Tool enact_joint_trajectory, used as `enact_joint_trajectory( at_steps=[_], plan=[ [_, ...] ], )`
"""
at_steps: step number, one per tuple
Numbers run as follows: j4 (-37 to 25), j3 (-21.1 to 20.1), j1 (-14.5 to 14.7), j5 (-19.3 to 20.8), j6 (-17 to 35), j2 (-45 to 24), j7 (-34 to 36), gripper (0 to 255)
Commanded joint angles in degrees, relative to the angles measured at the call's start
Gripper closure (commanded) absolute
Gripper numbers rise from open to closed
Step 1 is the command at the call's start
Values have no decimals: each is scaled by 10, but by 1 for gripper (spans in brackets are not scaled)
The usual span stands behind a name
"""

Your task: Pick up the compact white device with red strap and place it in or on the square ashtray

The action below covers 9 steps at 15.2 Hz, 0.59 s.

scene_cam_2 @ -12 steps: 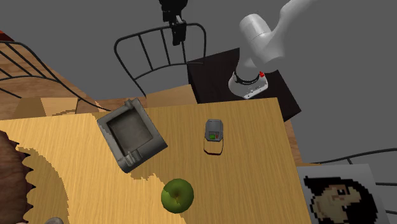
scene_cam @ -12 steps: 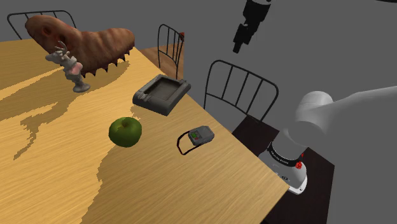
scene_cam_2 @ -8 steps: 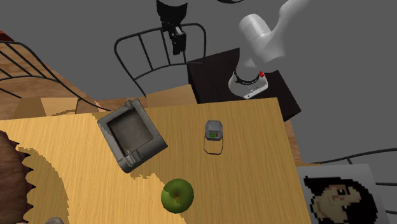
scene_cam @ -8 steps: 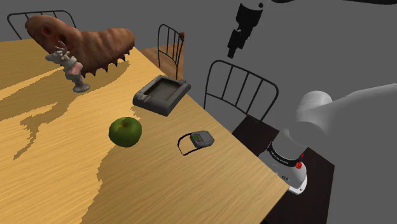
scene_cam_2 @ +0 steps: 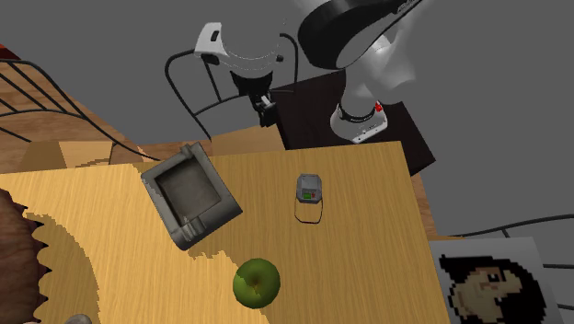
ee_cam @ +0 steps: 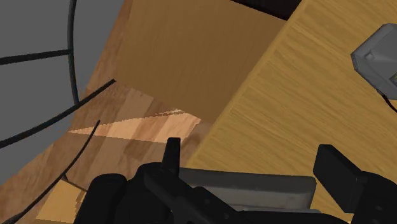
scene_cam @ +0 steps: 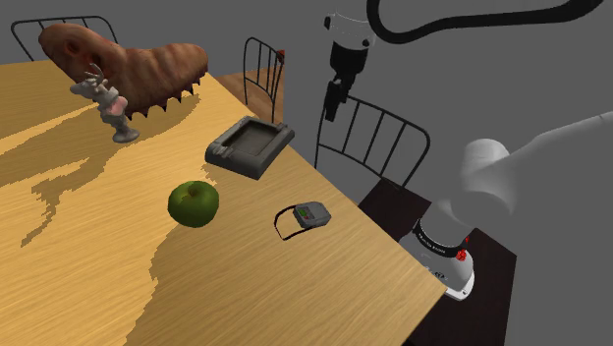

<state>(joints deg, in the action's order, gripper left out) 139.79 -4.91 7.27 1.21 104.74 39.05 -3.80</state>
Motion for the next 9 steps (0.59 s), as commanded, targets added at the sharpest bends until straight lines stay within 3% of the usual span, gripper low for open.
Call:
enact_joint_trajectory(
  at_steps=[1, 9],
  plan=[
    [-6, -12, 13, -9, 12, -29, -2, 0],
    [-8, -67, 68, -47, 66, -125, 1, 0]
  ],
)
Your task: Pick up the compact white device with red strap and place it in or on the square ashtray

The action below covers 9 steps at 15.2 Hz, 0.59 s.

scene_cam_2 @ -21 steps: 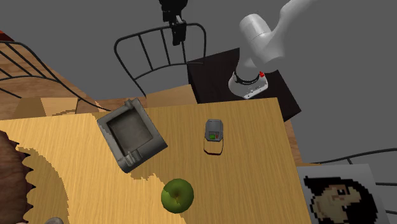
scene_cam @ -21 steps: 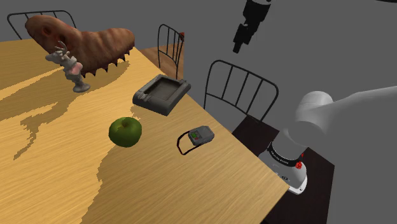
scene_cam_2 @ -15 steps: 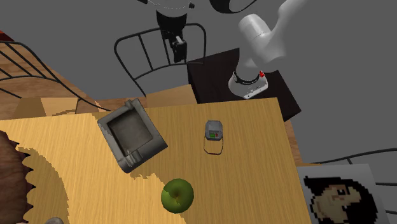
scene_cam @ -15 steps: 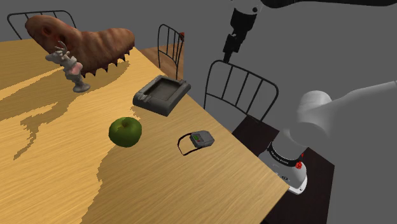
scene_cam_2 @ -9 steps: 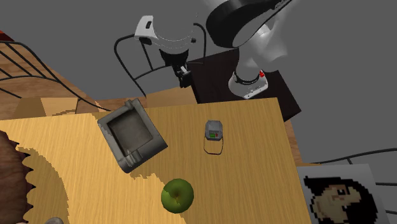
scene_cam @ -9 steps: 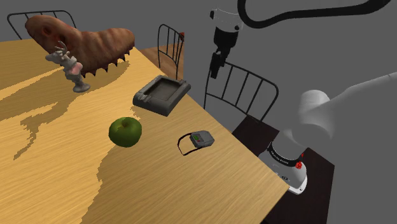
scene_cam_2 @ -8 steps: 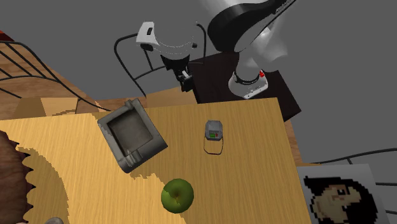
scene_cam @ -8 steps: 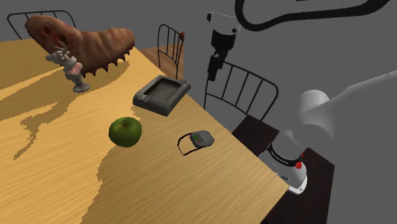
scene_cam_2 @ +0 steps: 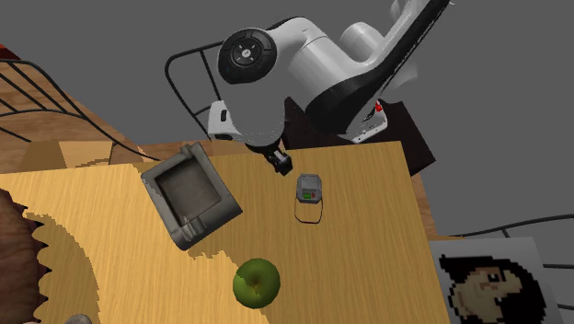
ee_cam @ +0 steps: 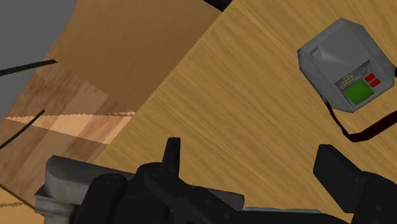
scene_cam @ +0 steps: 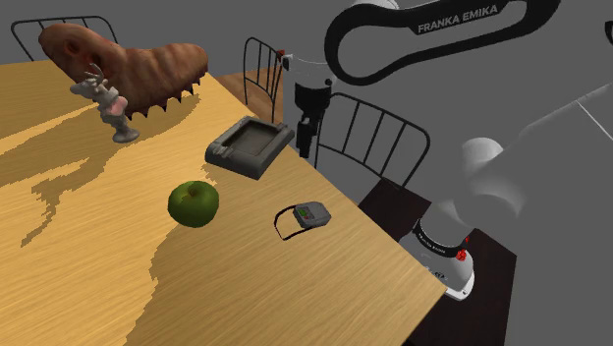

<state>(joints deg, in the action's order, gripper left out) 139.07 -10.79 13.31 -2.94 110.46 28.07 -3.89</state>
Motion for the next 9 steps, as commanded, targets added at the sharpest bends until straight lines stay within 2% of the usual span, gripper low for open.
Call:
enact_joint_trajectory(
  at_steps=[1, 9],
  plan=[
    [-3, -16, 14, -9, 16, -28, 2, 0],
    [-26, -72, 64, -34, 64, -135, 4, 0]
  ],
)
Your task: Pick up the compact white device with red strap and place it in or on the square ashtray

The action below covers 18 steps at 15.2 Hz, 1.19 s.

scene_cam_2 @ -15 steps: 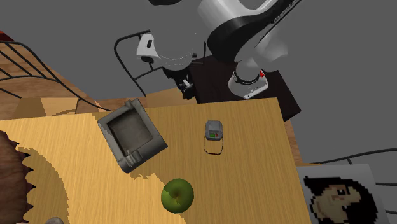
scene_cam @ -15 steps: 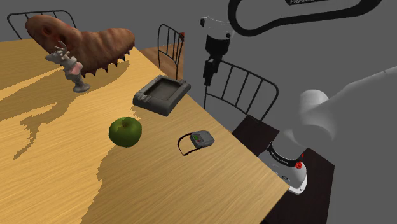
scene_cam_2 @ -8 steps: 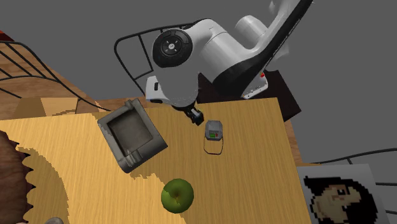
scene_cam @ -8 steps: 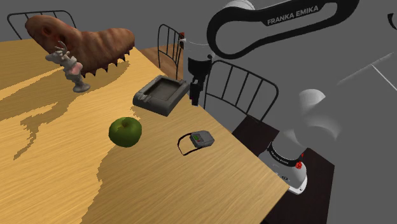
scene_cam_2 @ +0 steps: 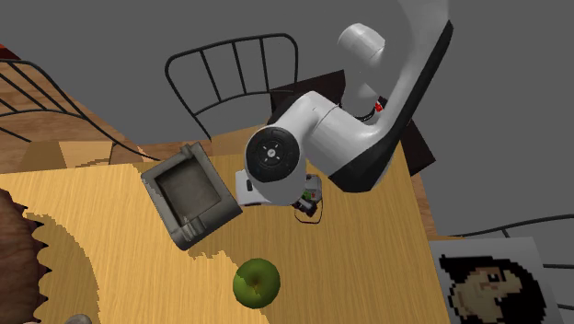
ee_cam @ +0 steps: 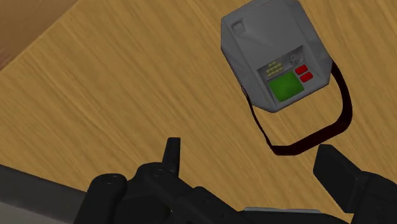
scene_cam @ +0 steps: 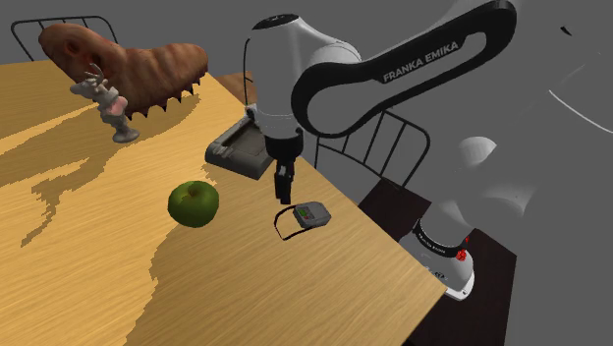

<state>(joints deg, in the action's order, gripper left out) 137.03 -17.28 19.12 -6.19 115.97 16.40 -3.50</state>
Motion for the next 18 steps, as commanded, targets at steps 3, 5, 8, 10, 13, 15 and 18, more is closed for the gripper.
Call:
enact_joint_trajectory(
  at_steps=[3, 5, 8, 10, 13, 15, 18],
  plan=[
    [-5, -18, 14, -4, 24, -40, 2, 0],
    [5, -20, 14, -4, 41, -46, 3, 0],
    [20, -22, 15, -2, 66, -57, 4, 0],
    [28, -23, 15, -2, 79, -63, 5, 0],
    [27, -23, 15, -1, 79, -63, 5, 0],
    [27, -23, 15, -1, 79, -63, 5, 0],
    [27, -23, 15, -1, 79, -63, 5, 255]
  ],
)
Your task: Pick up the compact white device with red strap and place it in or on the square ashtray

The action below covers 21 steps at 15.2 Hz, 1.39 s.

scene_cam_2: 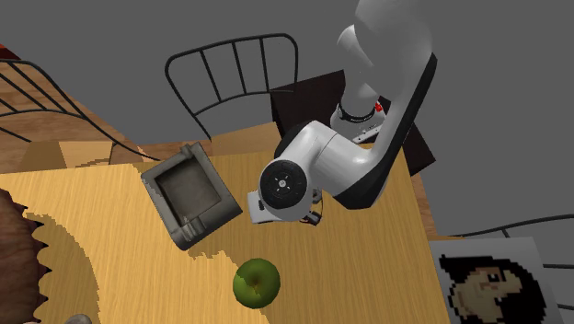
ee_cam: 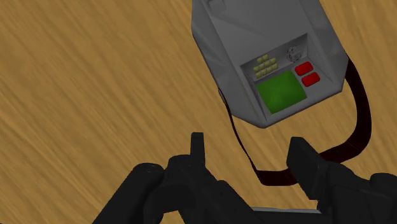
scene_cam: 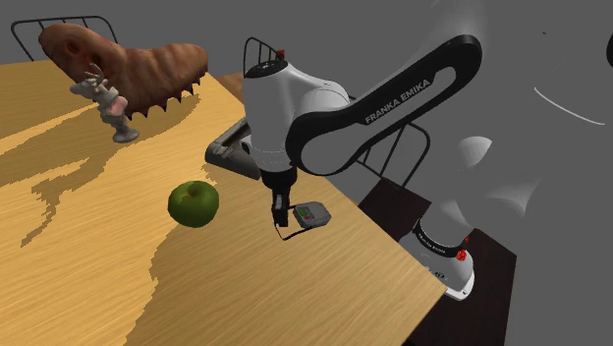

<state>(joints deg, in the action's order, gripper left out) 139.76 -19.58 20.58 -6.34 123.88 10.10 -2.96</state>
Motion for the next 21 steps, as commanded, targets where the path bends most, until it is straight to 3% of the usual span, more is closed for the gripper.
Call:
enact_joint_trajectory(
  at_steps=[1, 9, 21],
  plan=[
    [0, 0, 0, 0, 0, 0, 0, 255],
    [0, 0, 0, 0, 0, 0, 0, 255],
    [-52, 9, 1, -8, -100, 49, -7, 255]
  ],
)
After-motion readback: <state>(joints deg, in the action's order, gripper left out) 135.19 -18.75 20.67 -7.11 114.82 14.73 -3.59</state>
